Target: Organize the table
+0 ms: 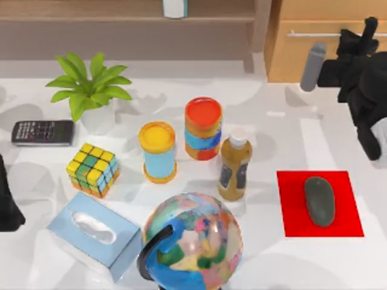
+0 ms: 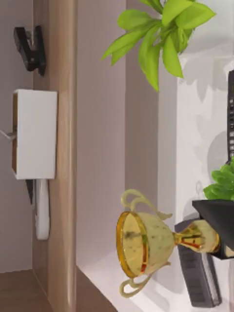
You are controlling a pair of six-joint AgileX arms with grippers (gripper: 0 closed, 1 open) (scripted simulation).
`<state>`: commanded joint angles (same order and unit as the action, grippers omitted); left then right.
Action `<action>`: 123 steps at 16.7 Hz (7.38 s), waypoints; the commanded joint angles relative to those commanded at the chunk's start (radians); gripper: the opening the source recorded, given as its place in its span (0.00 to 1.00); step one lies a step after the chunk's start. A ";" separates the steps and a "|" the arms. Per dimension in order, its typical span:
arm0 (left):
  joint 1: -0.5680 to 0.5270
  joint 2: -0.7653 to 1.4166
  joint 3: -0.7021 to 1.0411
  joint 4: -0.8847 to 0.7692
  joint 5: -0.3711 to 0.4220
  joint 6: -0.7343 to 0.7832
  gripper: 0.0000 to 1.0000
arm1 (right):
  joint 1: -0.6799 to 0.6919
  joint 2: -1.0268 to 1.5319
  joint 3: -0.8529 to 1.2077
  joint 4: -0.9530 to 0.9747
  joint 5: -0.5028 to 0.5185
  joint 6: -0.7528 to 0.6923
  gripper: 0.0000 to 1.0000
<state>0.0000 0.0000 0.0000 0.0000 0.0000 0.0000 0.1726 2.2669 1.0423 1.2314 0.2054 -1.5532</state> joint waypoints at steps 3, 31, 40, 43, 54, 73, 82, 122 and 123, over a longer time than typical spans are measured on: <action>0.000 0.000 0.000 0.000 0.000 0.000 1.00 | -0.009 0.034 0.060 -0.045 -0.007 0.002 0.00; 0.000 0.000 0.000 0.000 0.000 0.000 1.00 | -0.002 0.033 0.021 -0.047 -0.004 0.011 1.00; 0.000 0.000 0.000 0.000 0.000 0.000 1.00 | 0.019 -0.041 -0.121 0.038 0.011 0.014 1.00; 0.000 0.000 0.000 0.000 0.000 0.000 1.00 | 0.020 -0.037 -0.157 0.051 0.014 0.013 1.00; 0.000 0.000 0.000 0.000 0.000 0.000 1.00 | 0.175 -0.097 -0.127 0.107 0.108 0.229 1.00; 0.000 0.000 0.000 0.000 0.000 0.000 1.00 | 0.571 0.130 0.810 -0.673 0.569 1.533 1.00; 0.000 0.000 0.000 0.000 0.000 0.000 1.00 | 0.562 0.162 0.867 -0.712 0.565 1.544 1.00; 0.000 0.000 0.000 0.000 0.000 0.000 1.00 | 0.605 0.060 0.757 -0.699 0.602 1.547 0.00; 0.000 0.000 0.000 0.000 0.000 0.000 1.00 | 0.605 0.060 0.757 -0.699 0.602 1.547 0.00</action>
<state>0.0000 0.0000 0.0000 0.0000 0.0000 0.0000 0.7771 2.3265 1.7997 0.5328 0.8072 -0.0064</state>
